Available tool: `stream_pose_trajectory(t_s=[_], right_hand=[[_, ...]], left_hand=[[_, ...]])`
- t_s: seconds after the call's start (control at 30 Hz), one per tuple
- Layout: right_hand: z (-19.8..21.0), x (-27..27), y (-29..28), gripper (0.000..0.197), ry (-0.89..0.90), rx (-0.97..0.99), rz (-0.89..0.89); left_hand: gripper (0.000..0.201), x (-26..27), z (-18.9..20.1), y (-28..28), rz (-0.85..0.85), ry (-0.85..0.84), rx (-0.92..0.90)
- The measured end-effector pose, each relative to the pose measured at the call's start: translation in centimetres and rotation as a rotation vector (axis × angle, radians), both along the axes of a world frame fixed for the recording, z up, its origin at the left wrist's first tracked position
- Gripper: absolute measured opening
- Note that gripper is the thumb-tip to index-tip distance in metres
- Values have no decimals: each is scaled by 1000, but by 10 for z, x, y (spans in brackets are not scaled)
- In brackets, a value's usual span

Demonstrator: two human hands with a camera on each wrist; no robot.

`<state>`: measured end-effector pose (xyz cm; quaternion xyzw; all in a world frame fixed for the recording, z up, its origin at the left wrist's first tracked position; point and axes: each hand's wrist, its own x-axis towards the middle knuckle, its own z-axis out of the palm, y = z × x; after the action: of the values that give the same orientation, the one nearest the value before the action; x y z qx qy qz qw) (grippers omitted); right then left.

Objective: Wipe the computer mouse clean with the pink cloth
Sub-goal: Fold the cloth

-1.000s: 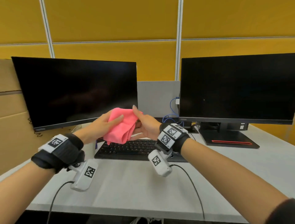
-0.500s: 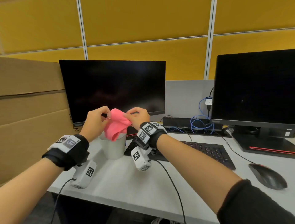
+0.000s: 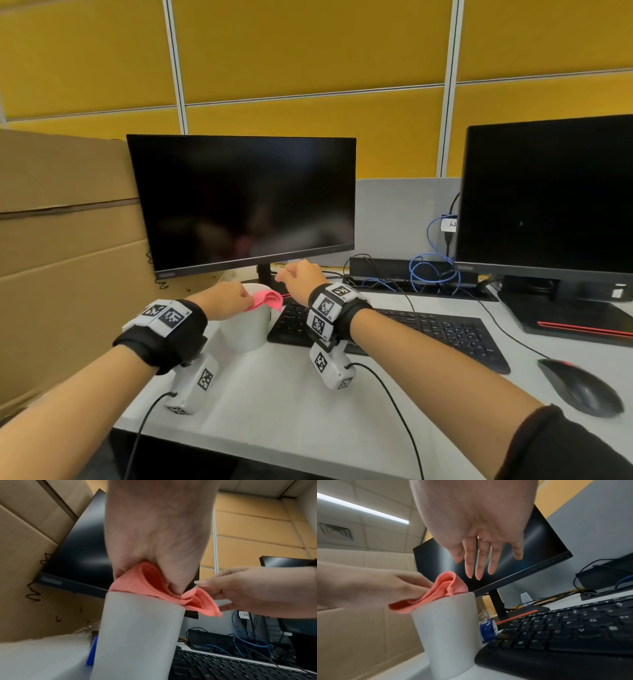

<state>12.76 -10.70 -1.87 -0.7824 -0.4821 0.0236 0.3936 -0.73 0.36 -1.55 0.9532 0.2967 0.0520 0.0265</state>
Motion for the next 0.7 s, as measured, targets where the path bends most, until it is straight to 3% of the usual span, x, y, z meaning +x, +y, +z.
stream_pose_trajectory(t_s=[0.17,0.3,0.37,0.47,0.6,0.7], right_hand=[[-3,-4,-14,33,-48,17,67],[-4,-10,-20,31,-41,114,143],[-4,-12,-21,34,-46,70,204],[-2,-18,-22,40,-84,-155,243],[-7,-22,-20,36,-263,-414,189],[-4,-22,-27,35,-313,-394,122]], left_hand=[[28,7,1,14,81,-134,175],[39,5,1,3,61,50,146],[51,4,-2,0,60,125,15],[72,7,-10,0,81,73,-249],[62,4,0,-18,101,-17,-381],[46,1,5,-24,91,-90,-195]])
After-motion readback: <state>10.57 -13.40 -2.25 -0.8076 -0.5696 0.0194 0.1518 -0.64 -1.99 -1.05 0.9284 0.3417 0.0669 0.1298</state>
